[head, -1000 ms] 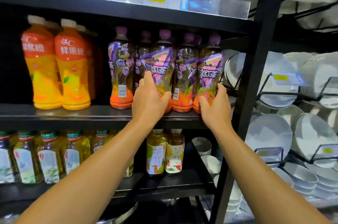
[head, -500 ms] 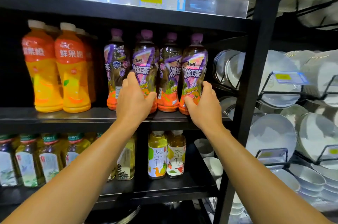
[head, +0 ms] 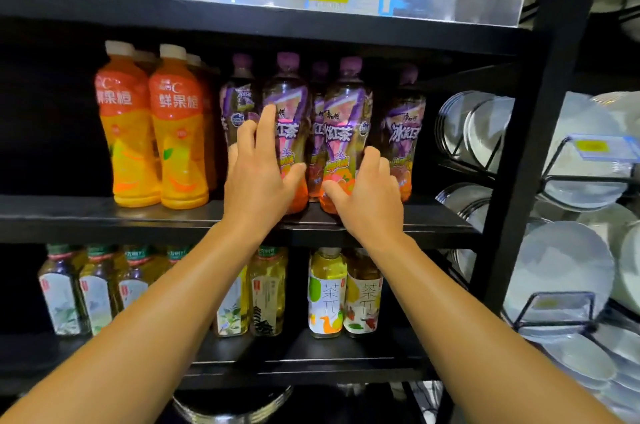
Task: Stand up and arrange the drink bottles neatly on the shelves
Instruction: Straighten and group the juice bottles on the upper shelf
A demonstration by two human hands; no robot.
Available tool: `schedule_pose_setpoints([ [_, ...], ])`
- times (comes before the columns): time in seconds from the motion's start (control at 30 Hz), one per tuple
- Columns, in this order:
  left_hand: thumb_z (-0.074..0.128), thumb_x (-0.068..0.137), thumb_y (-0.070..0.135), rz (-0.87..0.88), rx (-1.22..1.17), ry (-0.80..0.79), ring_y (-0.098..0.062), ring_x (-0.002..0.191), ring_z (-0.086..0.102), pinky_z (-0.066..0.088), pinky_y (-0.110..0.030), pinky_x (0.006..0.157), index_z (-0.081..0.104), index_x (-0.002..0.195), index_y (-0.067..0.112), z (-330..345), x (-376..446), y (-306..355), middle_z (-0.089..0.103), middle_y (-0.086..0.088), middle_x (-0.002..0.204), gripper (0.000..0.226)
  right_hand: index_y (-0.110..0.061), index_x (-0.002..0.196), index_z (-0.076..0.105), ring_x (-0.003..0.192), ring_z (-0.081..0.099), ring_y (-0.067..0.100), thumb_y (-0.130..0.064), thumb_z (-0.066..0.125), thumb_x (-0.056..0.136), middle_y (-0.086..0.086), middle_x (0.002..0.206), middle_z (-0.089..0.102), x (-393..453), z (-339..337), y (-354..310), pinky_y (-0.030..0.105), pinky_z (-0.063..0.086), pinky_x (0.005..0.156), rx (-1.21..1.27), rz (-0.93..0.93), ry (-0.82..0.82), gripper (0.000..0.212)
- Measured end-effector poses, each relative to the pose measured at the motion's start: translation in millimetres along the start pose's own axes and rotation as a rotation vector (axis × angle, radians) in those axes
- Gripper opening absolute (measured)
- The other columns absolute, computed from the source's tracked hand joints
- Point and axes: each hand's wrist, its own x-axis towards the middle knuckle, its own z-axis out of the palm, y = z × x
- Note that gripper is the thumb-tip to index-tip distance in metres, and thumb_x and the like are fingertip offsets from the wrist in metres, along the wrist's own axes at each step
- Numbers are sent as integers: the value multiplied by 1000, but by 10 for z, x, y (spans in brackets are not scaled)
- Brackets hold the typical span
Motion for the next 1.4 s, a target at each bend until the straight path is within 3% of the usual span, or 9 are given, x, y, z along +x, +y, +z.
schedule_pose_setpoints([
  [0.13, 71, 87, 28, -35, -21, 2, -31, 120, 48, 48, -45, 94, 18, 152, 22, 42, 41, -52, 43, -12, 133, 84, -14, 132, 35, 111, 52, 33, -54, 66, 85, 6, 123, 48, 29, 89, -129, 37, 43, 74, -39, -26, -34, 69],
  [0.33, 73, 85, 25, -121, 33, -11, -38, 115, 49, 47, -46, 88, 24, 147, 18, 67, 117, -79, 45, -16, 126, 79, -13, 133, 34, 114, 51, 31, -54, 68, 83, 7, 126, 48, 77, 168, -169, 39, 48, 81, -34, -36, -56, 73],
  [0.47, 69, 83, 17, -40, -60, 168, -27, 115, 44, 40, -33, 93, 38, 141, 12, 33, 69, 74, 42, -10, 129, 67, -16, 137, 41, 114, 53, 25, -56, 64, 85, 3, 127, 50, 104, 76, -43, 42, 51, 90, 86, -103, -137, 70],
  [0.6, 71, 83, 25, 84, -257, 136, -16, 108, 48, 41, -25, 91, 41, 139, 13, 89, 15, 473, 41, 4, 119, 64, -18, 125, 52, 105, 56, 20, -46, 63, 86, 1, 120, 51, 251, -232, 288, 36, 49, 88, 237, -26, 115, 49],
  [0.7, 75, 81, 39, 14, -60, 38, -25, 120, 40, 38, -32, 95, 27, 146, 13, 267, 29, 547, 37, -5, 136, 84, -13, 133, 42, 119, 47, 27, -39, 69, 84, 7, 130, 42, 372, -307, 500, 35, 42, 94, 224, 128, 201, 61],
  [0.83, 75, 82, 34, 7, 90, 29, -31, 117, 40, 45, -40, 90, 27, 145, 12, 359, 61, 470, 35, -10, 137, 83, -12, 155, 12, 135, 38, 33, -35, 70, 87, 10, 154, 25, 556, -214, 592, 40, 35, 108, 292, 296, -5, 92],
  [0.9, 74, 82, 32, 3, 86, 25, -31, 116, 40, 46, -40, 90, 27, 144, 11, 376, 68, 463, 36, -10, 135, 80, -15, 155, 8, 132, 43, 34, -36, 67, 90, 12, 150, 35, 643, -162, 634, 40, 38, 104, 328, 353, -118, 91],
  [1.0, 73, 84, 28, -18, 90, 16, -29, 116, 42, 45, -35, 86, 30, 141, 11, 396, 87, 459, 37, -10, 134, 73, -12, 141, 27, 117, 53, 37, -38, 62, 92, 14, 132, 52, 689, -134, 670, 36, 41, 85, 208, 364, -166, 66],
  [1.4, 74, 86, 21, -176, 26, -91, -32, 139, 34, 47, -42, 103, 12, 155, 22, 475, 254, 439, 17, -13, 157, 93, -13, 115, 40, 96, 55, 30, -44, 63, 89, 7, 113, 56, 349, -383, 621, 33, 37, 74, 95, 220, -97, 46],
])
